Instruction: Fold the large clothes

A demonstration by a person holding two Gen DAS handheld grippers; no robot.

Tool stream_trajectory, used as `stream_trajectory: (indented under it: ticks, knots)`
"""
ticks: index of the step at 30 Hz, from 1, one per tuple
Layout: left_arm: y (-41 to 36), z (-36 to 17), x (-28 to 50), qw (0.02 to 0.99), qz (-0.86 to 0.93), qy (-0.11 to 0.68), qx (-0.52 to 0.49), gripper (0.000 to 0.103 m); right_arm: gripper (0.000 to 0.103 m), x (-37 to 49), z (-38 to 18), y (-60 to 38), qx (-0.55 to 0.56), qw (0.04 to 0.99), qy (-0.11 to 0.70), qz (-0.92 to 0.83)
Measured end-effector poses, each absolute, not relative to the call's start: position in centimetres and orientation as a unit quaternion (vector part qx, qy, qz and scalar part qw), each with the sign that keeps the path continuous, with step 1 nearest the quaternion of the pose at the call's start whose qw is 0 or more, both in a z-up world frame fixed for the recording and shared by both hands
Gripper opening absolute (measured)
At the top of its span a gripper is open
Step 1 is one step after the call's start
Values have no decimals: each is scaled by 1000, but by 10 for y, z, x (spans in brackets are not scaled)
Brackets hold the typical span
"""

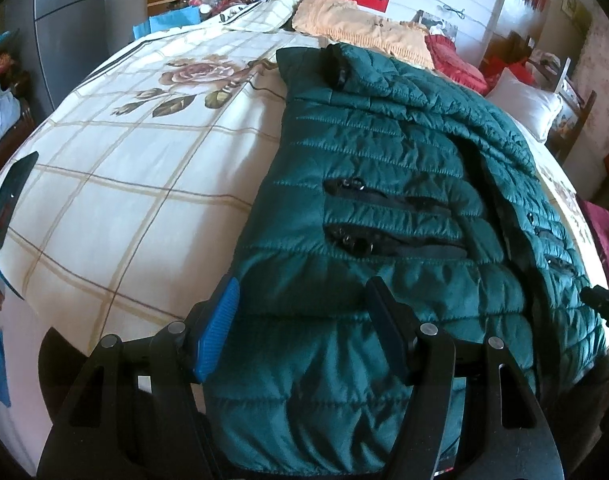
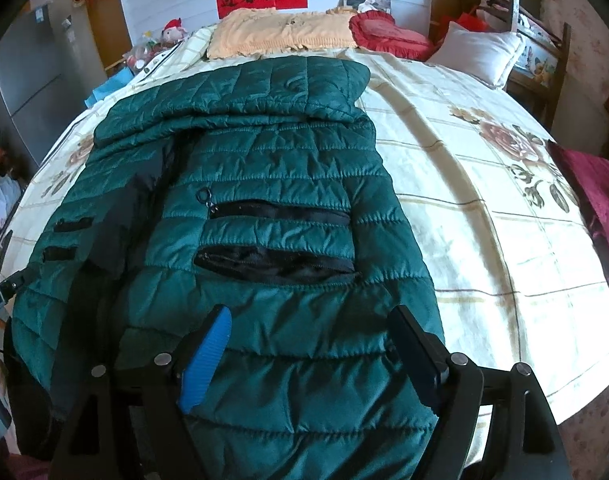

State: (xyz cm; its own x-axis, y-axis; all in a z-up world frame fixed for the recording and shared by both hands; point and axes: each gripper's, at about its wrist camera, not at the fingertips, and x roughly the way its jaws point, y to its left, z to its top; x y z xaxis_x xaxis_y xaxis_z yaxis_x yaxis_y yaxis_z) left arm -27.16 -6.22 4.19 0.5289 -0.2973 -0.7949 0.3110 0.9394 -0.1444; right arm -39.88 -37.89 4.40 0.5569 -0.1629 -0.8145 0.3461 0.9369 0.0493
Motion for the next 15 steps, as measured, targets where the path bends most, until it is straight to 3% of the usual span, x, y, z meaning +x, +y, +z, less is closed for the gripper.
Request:
stream_trajectory:
  ticks: [15]
  knots:
    - [-35,38,-272,851,-195,486,-34,66,84,-424,40,-407,123,864,462,-155]
